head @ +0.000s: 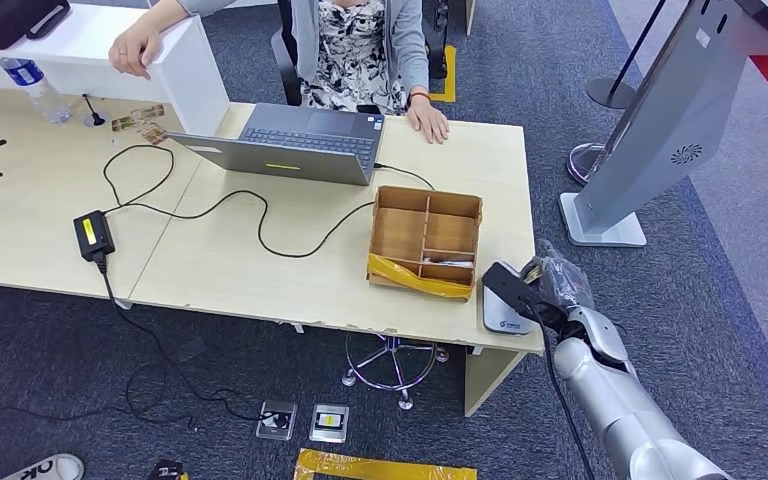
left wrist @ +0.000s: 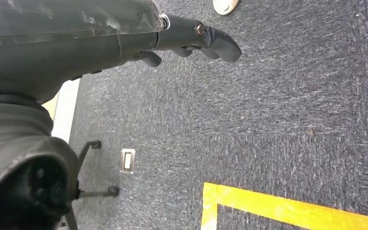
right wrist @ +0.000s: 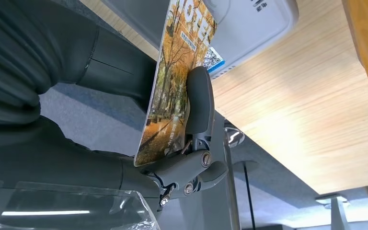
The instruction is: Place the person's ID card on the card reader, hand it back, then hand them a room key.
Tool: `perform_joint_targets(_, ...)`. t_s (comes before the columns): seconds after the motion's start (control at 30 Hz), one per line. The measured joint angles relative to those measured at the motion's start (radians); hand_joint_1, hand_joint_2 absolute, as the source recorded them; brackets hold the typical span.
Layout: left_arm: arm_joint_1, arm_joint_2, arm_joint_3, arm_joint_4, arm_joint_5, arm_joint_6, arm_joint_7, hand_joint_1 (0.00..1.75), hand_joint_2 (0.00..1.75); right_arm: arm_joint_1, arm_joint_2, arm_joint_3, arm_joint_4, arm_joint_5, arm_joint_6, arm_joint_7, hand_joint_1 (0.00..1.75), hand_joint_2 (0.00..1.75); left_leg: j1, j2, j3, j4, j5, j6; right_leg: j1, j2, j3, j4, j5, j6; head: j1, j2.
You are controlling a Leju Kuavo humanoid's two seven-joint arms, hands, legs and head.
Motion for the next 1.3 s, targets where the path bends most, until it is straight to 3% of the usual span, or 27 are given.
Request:
perform_joint_targets(0.4,0.003,-0.001,0.0,0.0,-0.01,-0.001,-0.01,0.0,0.0,-0.061,0.013,0.0,0.004,-0.045,0.04,-0.025,1.75,1.75,0.0,0.0,-0.001,0.0,0.0,0.0,0.0,0.0,0.0,0.0,0.0,0.0,0.0,0.0)
perform_joint_targets(0.9,-0.019,-0.018,0.0,0.0,-0.051,-0.017,0.002,0.0,0.0,-0.273,0.141,0.001,-0.008,-0.053,0.06,0.024,1.75,1.75,0.001,0.001,-0.001,0.0,0.0,0.0,0.001,0.001,0.0,0.001,0.0,0.0,0.0,0.0)
perform_joint_targets(1.3,-0.025,-0.028,-0.005,0.0,-0.074,-0.024,0.009,0.0,0.0,-0.304,0.214,0.002,0.003,-0.027,0.044,0.073,1.75,1.75,0.001,0.001,-0.001,0.0,0.0,0.0,0.001,0.0,-0.001,0.001,0.0,0.0,0.0,0.0)
